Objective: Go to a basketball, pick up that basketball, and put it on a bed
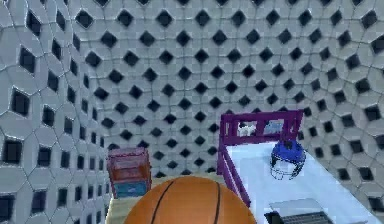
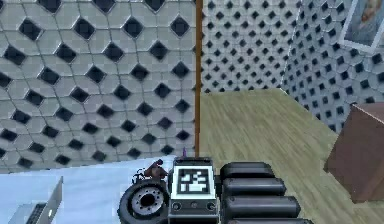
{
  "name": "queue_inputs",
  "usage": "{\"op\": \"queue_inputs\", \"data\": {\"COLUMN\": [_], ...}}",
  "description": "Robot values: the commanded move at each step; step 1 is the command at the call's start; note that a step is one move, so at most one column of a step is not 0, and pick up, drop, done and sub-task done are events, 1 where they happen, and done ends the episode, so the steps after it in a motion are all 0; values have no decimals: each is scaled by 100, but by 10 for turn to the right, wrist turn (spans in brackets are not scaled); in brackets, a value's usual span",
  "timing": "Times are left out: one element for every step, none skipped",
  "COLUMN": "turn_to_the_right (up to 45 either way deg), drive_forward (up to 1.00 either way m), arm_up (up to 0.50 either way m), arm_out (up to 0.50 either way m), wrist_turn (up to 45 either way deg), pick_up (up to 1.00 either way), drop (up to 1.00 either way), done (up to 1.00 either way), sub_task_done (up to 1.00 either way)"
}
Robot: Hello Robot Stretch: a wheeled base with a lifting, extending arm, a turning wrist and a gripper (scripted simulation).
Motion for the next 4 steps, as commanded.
{"op": "queue_inputs", "data": {"turn_to_the_right": [-60,0,-90,0], "drive_forward": [0,65,0,0], "arm_up": [0,0,0,0], "arm_out": [0,0,0,48], "wrist_turn": [0,0,0,0], "pick_up": [0,0,0,0], "drop": [0,0,0,0], "done": [0,0,0,0], "sub_task_done": [0,0,0,0]}}
